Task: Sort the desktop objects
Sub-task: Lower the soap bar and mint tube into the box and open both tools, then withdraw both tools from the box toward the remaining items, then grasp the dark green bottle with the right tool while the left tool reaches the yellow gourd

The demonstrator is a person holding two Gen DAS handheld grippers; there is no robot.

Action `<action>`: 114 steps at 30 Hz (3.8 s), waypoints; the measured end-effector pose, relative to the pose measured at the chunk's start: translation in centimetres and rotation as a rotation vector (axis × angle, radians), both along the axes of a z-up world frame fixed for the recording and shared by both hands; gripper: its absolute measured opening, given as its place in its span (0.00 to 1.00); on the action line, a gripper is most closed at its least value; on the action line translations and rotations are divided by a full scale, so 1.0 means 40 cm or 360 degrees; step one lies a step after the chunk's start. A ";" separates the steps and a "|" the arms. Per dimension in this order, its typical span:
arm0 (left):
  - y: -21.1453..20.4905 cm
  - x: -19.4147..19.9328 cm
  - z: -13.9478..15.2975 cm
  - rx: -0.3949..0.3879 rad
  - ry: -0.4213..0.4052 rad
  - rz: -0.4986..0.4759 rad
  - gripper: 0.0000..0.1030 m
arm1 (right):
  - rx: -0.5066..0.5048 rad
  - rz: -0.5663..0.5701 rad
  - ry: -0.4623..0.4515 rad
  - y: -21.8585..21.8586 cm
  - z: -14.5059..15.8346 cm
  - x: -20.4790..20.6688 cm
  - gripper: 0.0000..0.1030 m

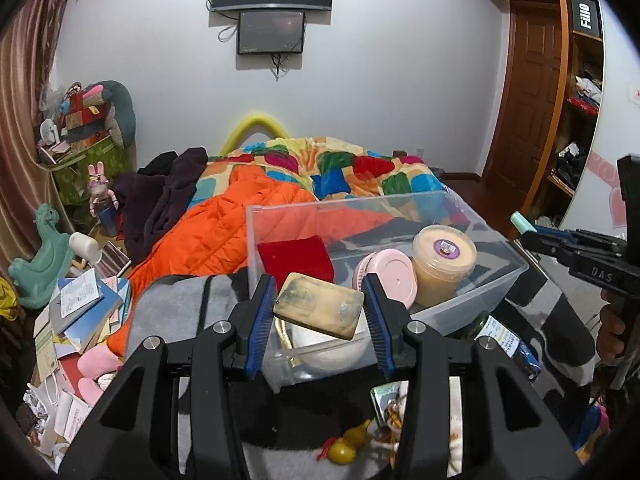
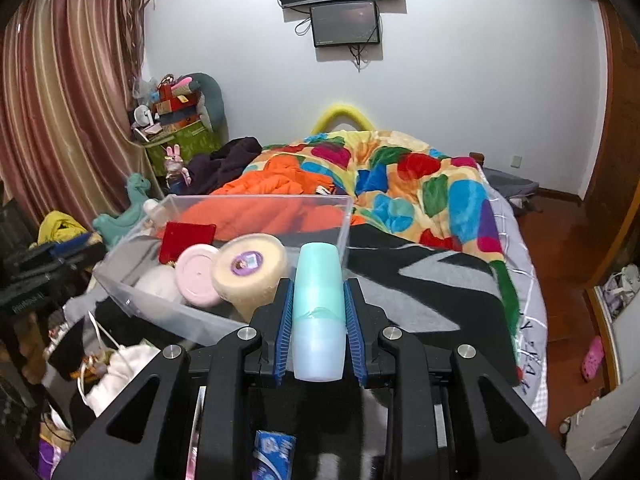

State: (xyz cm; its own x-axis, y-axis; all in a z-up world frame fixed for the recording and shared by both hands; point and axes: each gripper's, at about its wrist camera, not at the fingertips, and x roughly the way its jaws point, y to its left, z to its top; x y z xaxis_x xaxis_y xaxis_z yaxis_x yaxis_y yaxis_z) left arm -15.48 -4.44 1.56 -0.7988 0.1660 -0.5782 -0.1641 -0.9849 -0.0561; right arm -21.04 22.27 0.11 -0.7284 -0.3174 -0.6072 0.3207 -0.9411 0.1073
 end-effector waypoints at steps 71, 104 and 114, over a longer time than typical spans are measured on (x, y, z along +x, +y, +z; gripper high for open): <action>-0.064 0.123 -0.130 -0.0165 -0.0329 -0.0018 0.85 | 0.0021 0.0138 -0.0237 -0.050 -0.111 0.094 0.53; 0.036 0.099 -0.181 -0.0118 -0.0420 -0.0219 0.21 | 0.0066 0.0260 -0.0239 -0.105 -0.149 0.092 0.37; -0.047 0.126 -0.128 0.0000 -0.0312 -0.0081 0.21 | -0.0096 0.0163 -0.0192 -0.023 -0.094 0.108 0.37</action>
State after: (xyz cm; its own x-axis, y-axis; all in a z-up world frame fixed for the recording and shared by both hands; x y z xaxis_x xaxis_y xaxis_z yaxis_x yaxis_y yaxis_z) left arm -10.46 -6.31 -3.56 -0.6617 0.2032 -0.7217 -0.1993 -0.9756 -0.0919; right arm -16.73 21.36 -3.63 -0.6133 -0.4247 -0.6660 0.3957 -0.8949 0.2062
